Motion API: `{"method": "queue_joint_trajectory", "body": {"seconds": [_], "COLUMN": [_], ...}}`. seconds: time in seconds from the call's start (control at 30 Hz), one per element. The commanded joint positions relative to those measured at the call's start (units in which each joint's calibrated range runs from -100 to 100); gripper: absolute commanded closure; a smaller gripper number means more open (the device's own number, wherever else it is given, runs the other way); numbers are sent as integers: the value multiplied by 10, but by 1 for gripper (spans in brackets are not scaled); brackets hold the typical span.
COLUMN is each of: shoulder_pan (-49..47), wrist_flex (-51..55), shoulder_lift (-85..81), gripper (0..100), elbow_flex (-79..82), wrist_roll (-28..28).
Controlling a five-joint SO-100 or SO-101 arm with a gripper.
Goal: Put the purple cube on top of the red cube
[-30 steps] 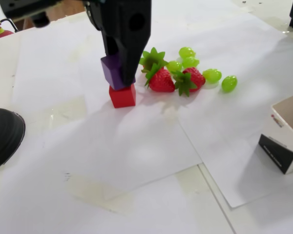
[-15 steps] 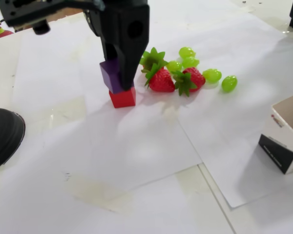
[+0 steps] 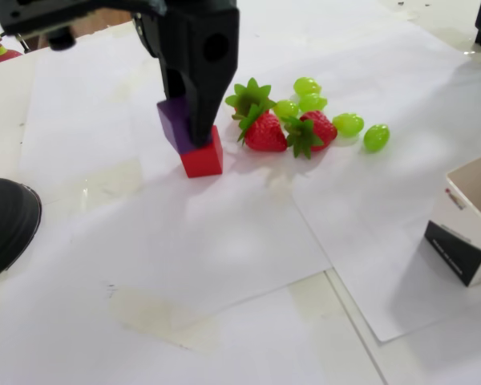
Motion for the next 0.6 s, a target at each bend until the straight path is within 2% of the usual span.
{"method": "queue_joint_trajectory", "body": {"seconds": [0.0, 0.27, 0.57], "shoulder_pan": [3, -10, -23], "wrist_flex": [9, -3, -6], "shoulder_lift": [-21, -23, -25], "gripper": [75, 60, 56], "elbow_flex": [-17, -19, -30], "wrist_roll": [-1, 9, 5]}}
